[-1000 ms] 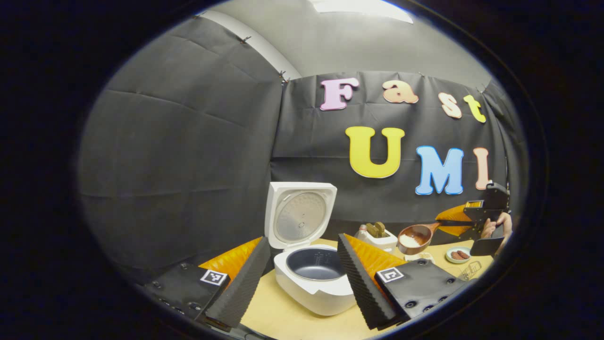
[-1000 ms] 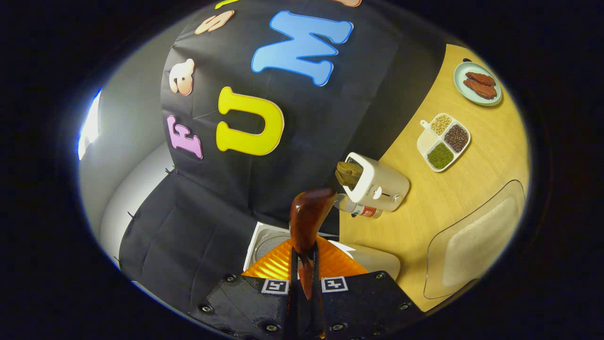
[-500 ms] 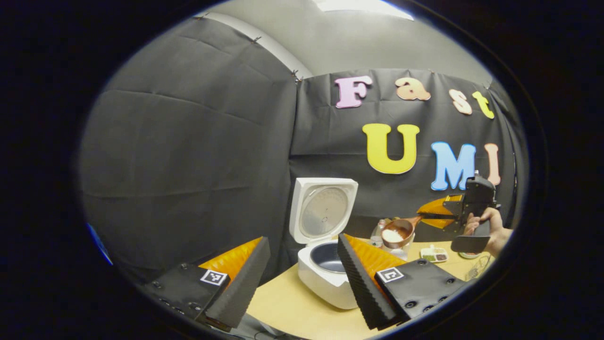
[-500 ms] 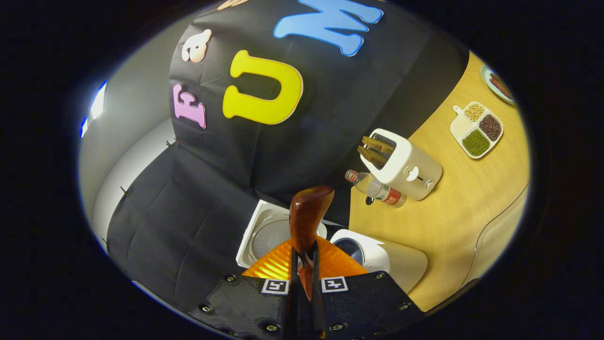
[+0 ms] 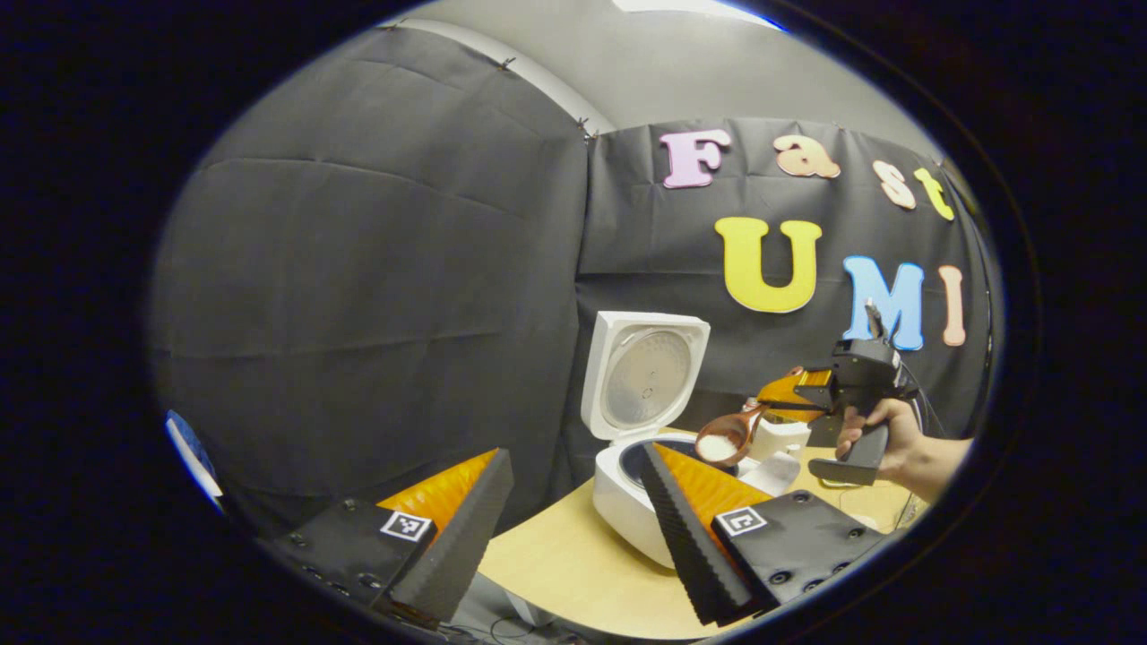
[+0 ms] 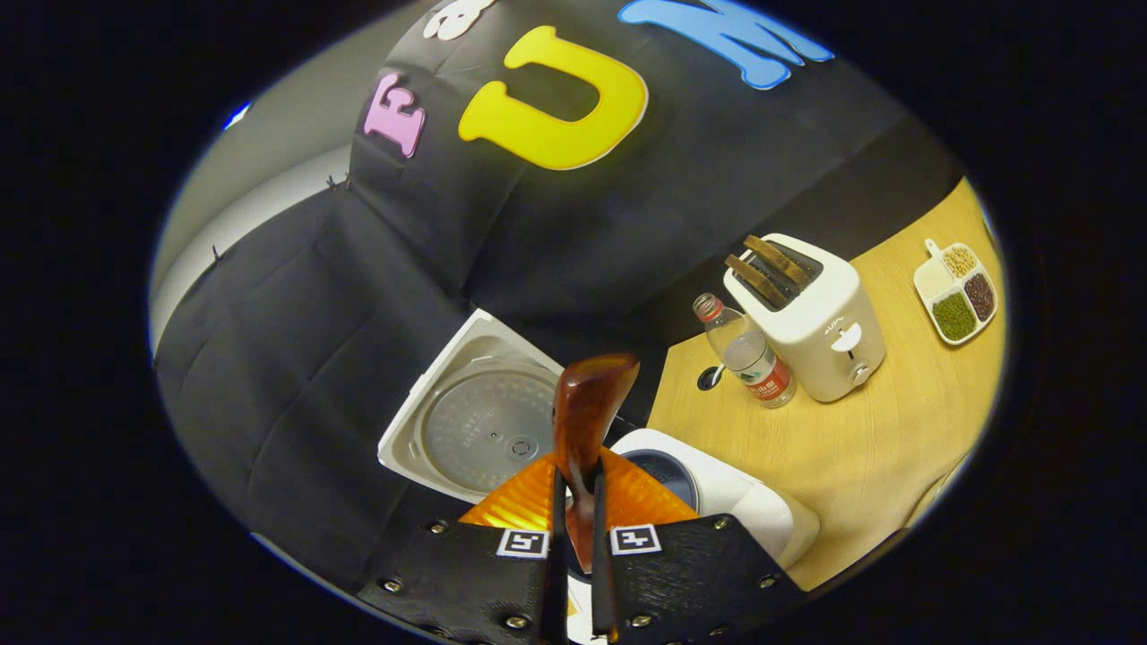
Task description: Close the left gripper, press the button to open the rice cooker; take a wooden spoon from the chopstick holder with the right hand, scoop a spoonful of rice and pour it into the rice cooker, then put the wooden spoon back into the chopstick holder.
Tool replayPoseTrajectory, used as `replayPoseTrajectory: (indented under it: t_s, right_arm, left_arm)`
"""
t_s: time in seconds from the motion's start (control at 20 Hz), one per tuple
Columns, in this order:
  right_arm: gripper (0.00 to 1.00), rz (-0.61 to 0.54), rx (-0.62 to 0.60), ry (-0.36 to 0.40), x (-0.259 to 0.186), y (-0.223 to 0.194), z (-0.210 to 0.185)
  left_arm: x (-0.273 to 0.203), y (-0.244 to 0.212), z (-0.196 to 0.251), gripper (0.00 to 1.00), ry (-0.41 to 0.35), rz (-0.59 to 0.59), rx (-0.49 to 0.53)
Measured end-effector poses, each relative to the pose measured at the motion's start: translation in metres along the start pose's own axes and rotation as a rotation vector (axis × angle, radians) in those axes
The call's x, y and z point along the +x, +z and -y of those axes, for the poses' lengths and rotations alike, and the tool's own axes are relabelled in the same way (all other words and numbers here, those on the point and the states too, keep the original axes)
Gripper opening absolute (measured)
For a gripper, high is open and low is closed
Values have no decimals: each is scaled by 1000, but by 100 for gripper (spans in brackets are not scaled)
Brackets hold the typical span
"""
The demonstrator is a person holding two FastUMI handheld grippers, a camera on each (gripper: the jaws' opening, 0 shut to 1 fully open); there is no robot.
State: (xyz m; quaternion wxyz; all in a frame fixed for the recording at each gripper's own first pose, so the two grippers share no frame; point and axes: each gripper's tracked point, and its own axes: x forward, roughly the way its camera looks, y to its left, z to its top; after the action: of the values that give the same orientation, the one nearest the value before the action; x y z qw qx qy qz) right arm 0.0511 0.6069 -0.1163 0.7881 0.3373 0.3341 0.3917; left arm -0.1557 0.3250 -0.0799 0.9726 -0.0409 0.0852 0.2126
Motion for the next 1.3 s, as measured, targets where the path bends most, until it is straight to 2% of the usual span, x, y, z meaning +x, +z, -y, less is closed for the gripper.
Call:
replayPoseTrajectory:
  t_s: [0.35,0.75,1.1,1.3]
  right_arm:
    - [11,-66,-299,-24,25,-21,-2]
    - [11,-48,-741,-32,30,-27,-22]
    - [11,35,-1032,-48,28,-19,-36]
    - [11,123,-1232,-58,22,-10,-47]
  left_arm:
    - [2,-7,1,99,23,-20,4]
    - [5,-10,1,99,28,-24,-7]
    - [11,-11,-1,99,21,-19,-9]
    - [14,-13,-3,99,22,-22,-23]
